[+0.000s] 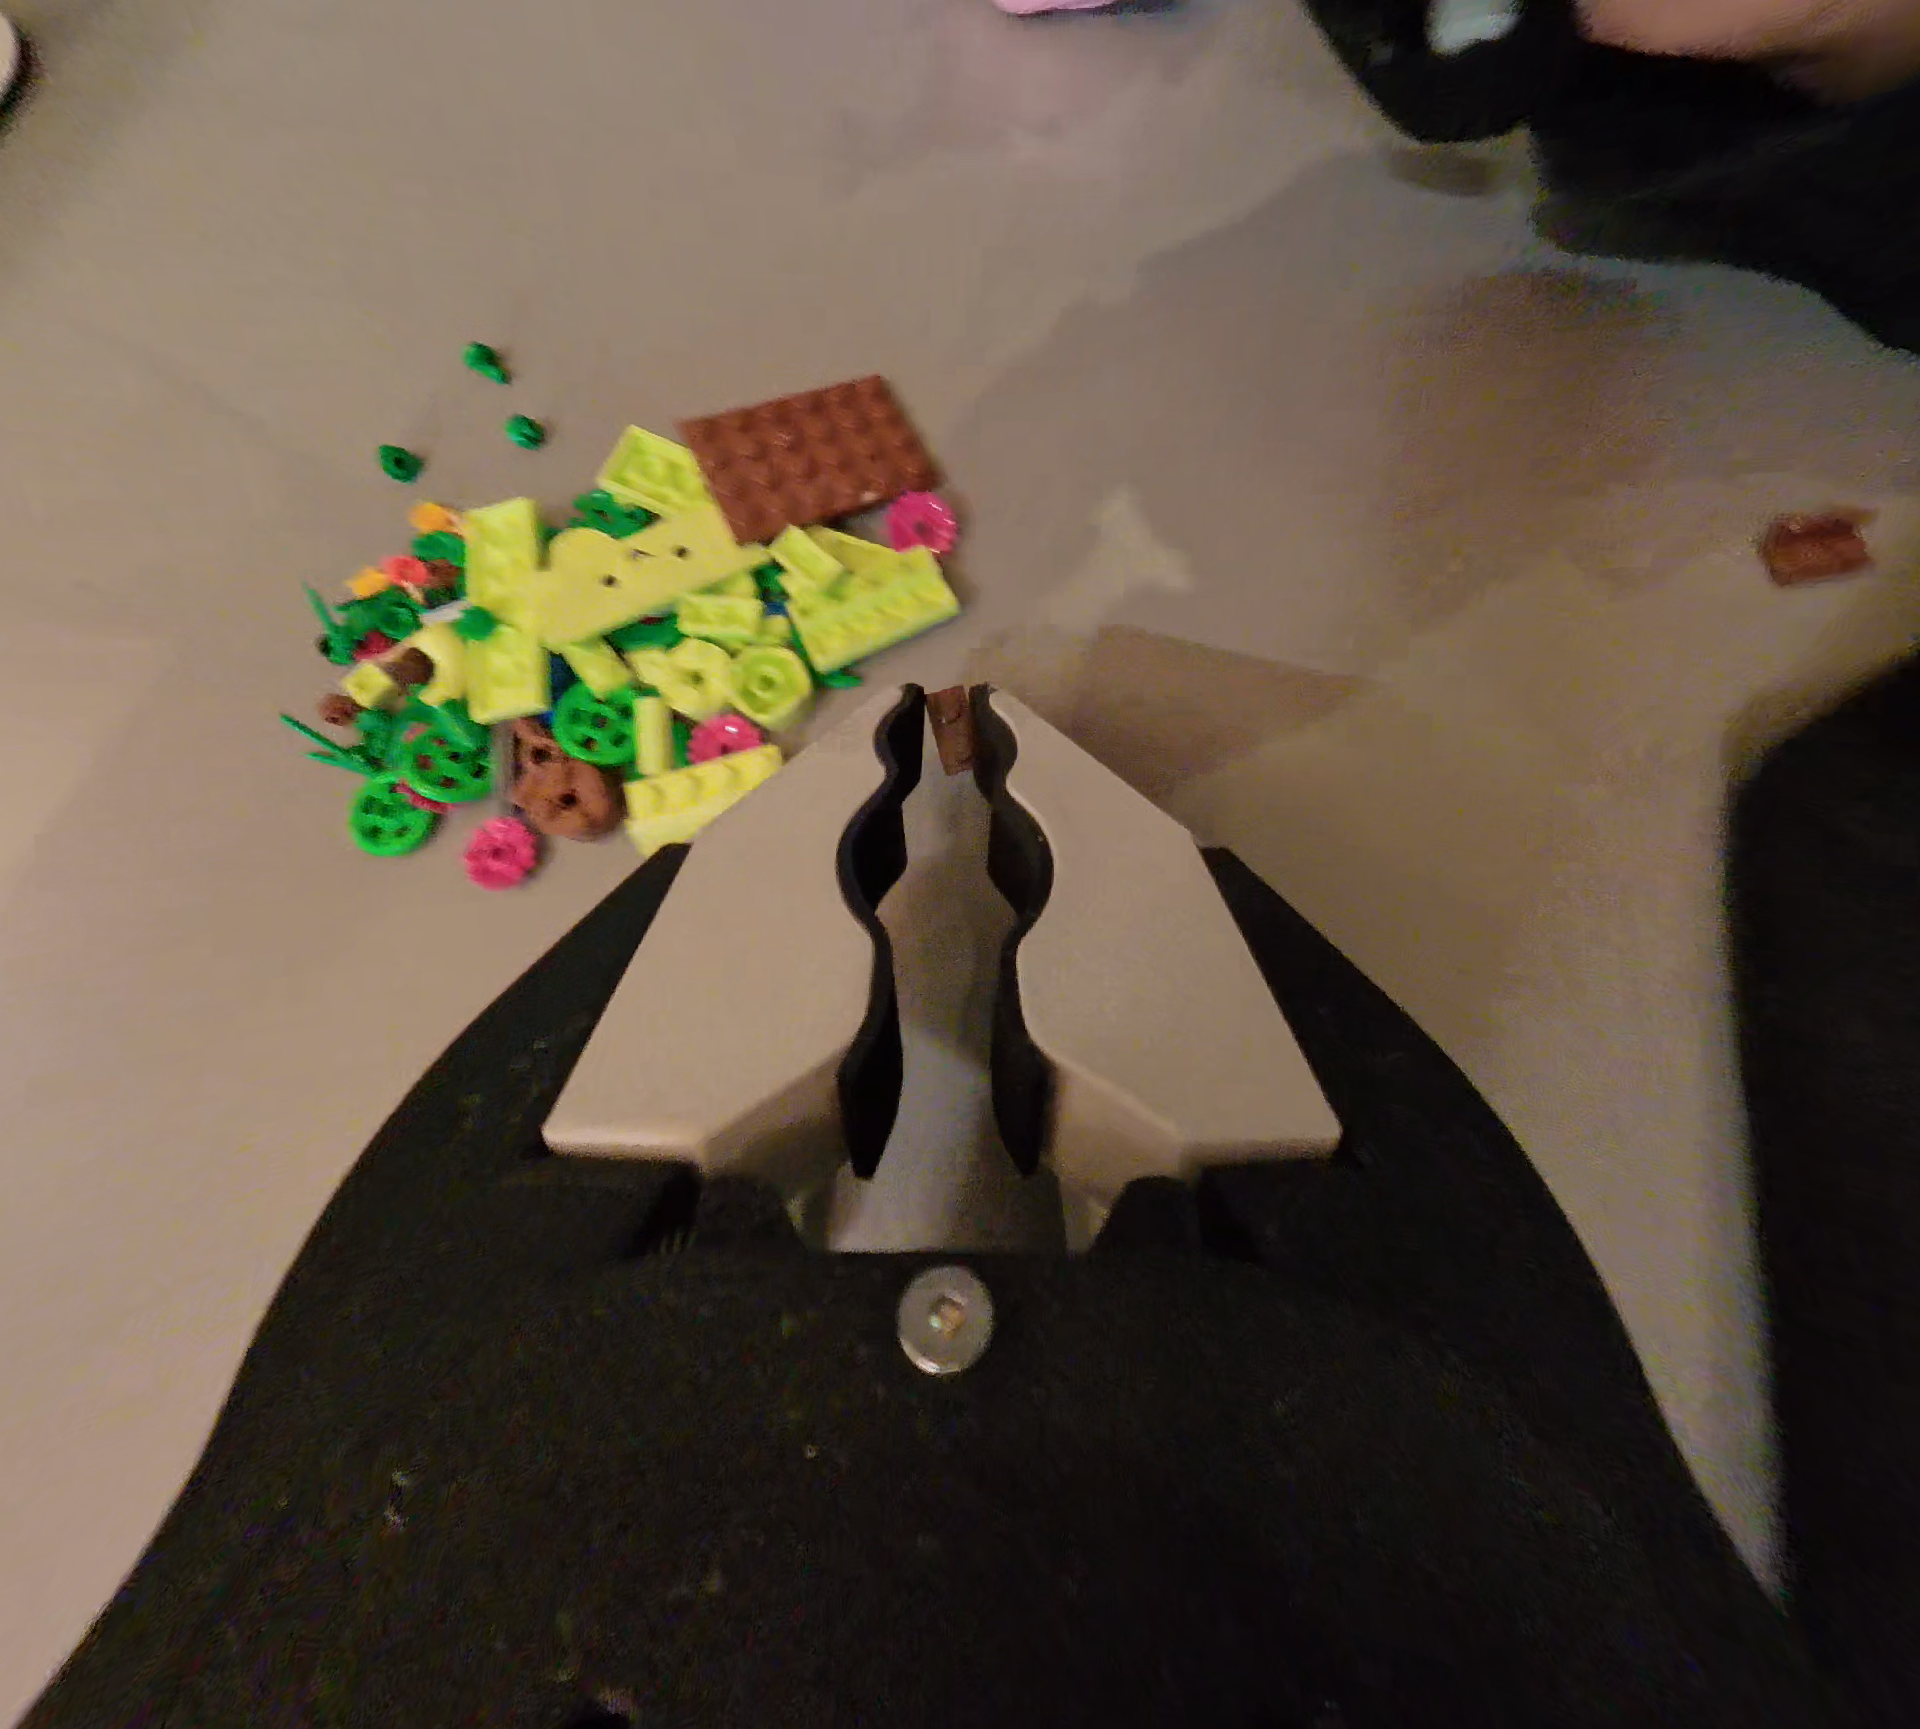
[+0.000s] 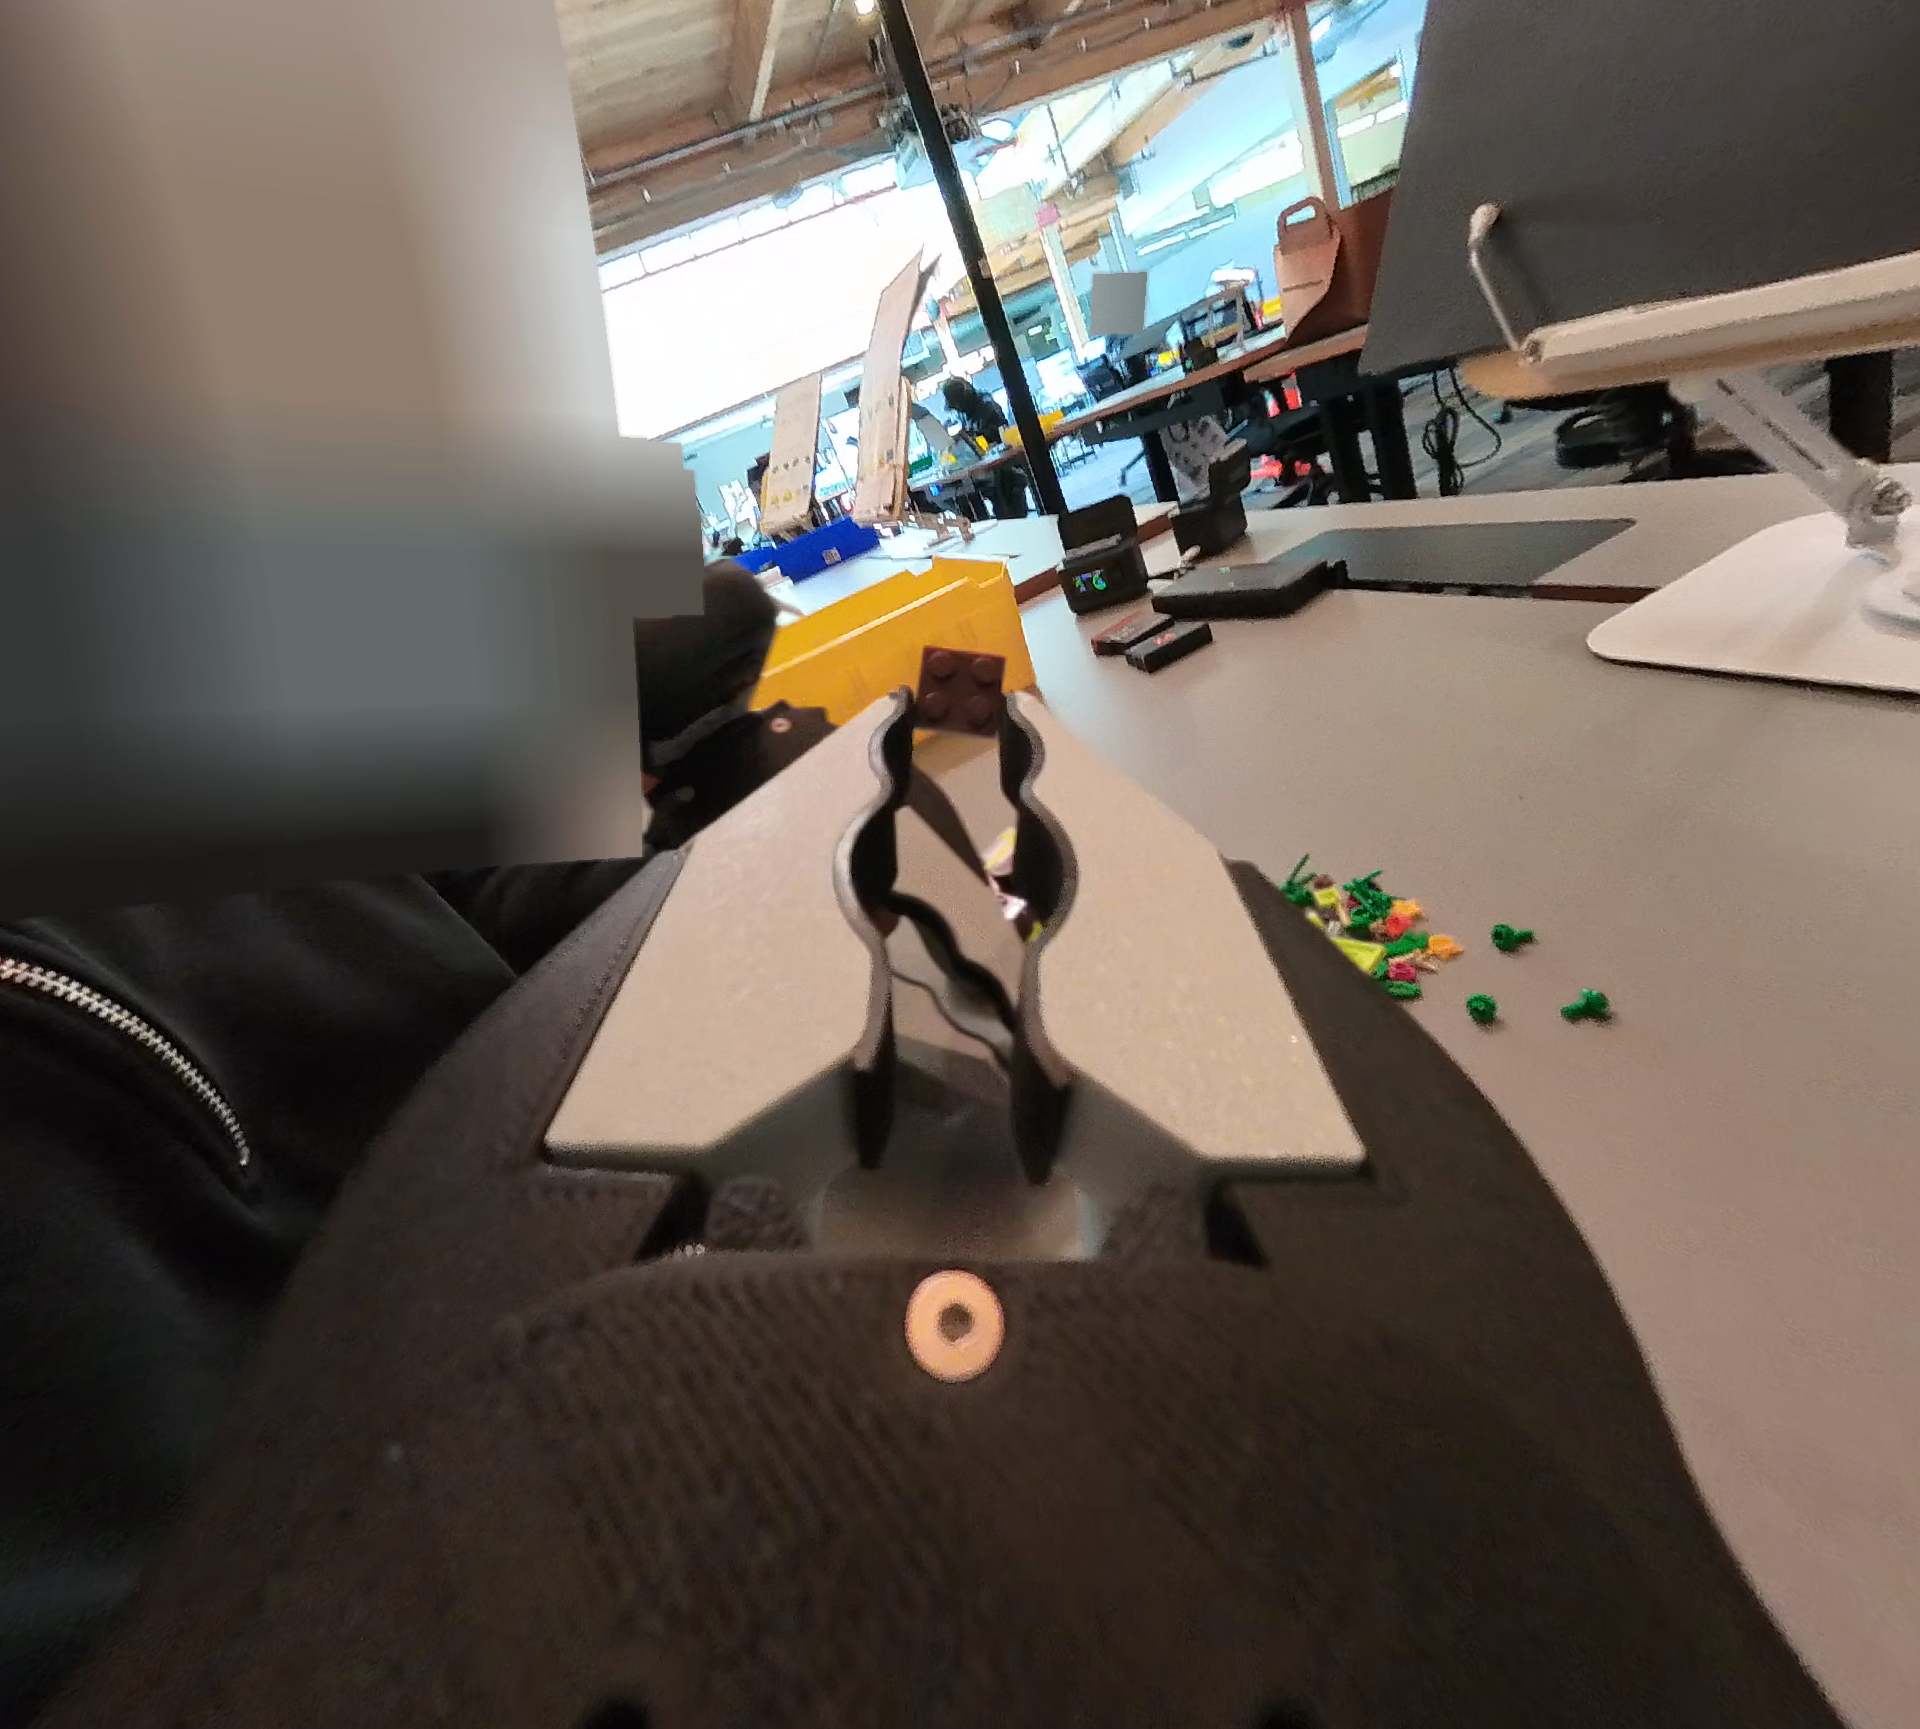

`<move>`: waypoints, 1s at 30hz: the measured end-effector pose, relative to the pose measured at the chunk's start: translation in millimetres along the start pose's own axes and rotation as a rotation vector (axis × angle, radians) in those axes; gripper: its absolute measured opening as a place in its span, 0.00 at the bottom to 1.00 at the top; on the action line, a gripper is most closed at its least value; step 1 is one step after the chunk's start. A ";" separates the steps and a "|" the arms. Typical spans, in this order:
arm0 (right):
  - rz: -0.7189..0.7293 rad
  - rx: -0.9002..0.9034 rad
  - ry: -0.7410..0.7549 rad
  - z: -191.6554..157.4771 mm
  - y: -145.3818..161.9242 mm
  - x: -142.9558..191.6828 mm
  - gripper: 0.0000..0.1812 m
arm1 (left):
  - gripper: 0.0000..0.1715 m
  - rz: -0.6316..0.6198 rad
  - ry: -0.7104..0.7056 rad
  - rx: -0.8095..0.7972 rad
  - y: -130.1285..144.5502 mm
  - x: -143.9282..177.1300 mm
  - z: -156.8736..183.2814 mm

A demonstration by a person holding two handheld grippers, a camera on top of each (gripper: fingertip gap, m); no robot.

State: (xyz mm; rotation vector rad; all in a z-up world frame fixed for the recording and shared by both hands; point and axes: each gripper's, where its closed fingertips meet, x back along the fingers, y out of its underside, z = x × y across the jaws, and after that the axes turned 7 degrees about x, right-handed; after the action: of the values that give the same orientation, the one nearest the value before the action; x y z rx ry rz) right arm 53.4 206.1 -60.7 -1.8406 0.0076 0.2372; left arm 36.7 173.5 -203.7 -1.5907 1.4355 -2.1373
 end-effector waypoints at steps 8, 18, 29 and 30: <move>0.132 -0.042 0.016 4.9 -22.3 20.9 0.08 | 0.22 0.062 0.131 0.055 -15.8 6.5 26.0; 0.176 -0.096 -0.001 6.1 -25.5 26.7 0.08 | 0.20 -0.040 0.473 -0.207 -5.1 -15.6 161.1; 0.168 -0.101 -0.004 3.9 -21.9 29.7 0.08 | 0.00 -0.062 0.290 -0.180 -5.4 -23.8 118.9; 0.168 -0.103 -0.005 3.9 -21.8 29.6 0.08 | 0.00 -0.063 0.233 -0.151 -4.2 -22.8 100.0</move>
State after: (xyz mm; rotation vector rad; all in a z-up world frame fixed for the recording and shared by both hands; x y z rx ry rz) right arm 84.6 219.5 -45.9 -1.9435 0.1500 0.3654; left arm 128.1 128.2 -216.2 -1.4918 1.6728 -2.3682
